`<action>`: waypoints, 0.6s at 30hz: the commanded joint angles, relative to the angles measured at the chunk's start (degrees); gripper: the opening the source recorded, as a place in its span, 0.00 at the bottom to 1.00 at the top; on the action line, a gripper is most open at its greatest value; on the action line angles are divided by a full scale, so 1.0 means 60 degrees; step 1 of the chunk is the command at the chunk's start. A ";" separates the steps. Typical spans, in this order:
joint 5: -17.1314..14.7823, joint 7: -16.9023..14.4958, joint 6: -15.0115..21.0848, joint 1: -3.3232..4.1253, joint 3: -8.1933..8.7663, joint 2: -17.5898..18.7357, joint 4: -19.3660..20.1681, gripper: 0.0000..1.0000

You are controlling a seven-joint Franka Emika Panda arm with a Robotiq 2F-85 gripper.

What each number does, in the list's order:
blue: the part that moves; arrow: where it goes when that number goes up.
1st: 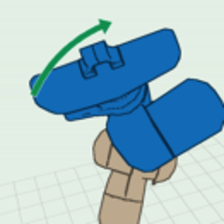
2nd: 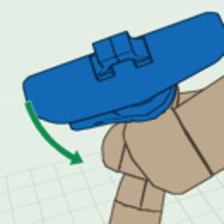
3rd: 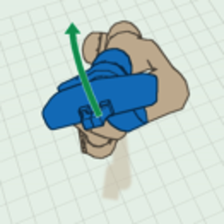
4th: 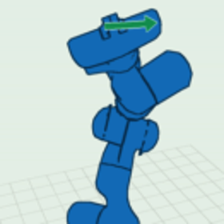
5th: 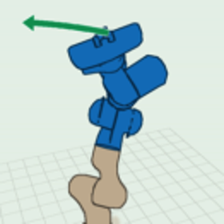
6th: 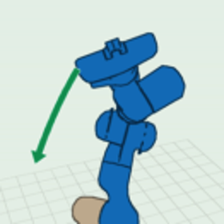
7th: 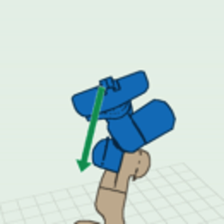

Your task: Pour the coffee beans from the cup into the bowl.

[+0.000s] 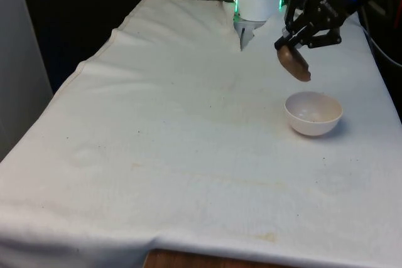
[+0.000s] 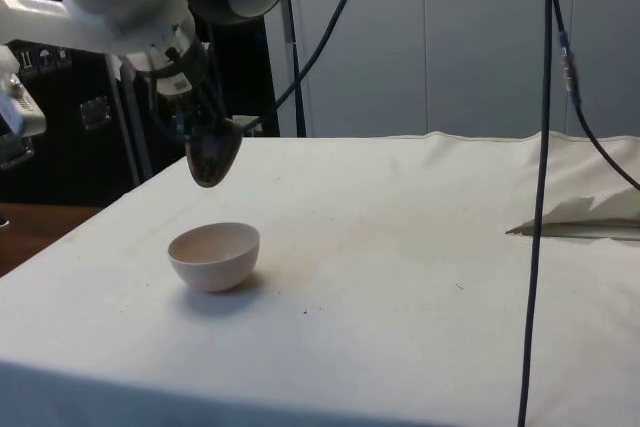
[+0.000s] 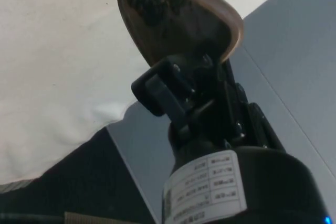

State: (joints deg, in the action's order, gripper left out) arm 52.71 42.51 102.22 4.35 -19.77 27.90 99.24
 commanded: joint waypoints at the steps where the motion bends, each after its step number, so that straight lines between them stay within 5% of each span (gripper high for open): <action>1: 0.0095 0.0048 -0.0181 0.0086 0.0010 0.0057 -0.0076 0.00; 2: 0.0076 0.0029 -0.0076 0.0000 -0.0038 0.0019 -0.0019 0.00; 3: 0.0153 0.0076 -0.0248 0.0086 -0.0019 0.0076 -0.0095 0.00; 8: 0.0506 0.0229 -0.0640 0.0115 -0.0181 0.0153 -0.0153 0.00; 11: 0.0573 0.0248 -0.0602 0.0038 -0.0258 0.0124 -0.0095 0.00; 12: 0.0688 0.0296 -0.0840 0.0134 -0.0267 0.0201 -0.0191 0.00; 18: 0.1117 0.0430 -0.1356 0.0181 -0.0458 0.0325 -0.0306 0.00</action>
State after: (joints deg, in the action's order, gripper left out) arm 59.13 45.03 95.05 4.93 -22.75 29.45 97.98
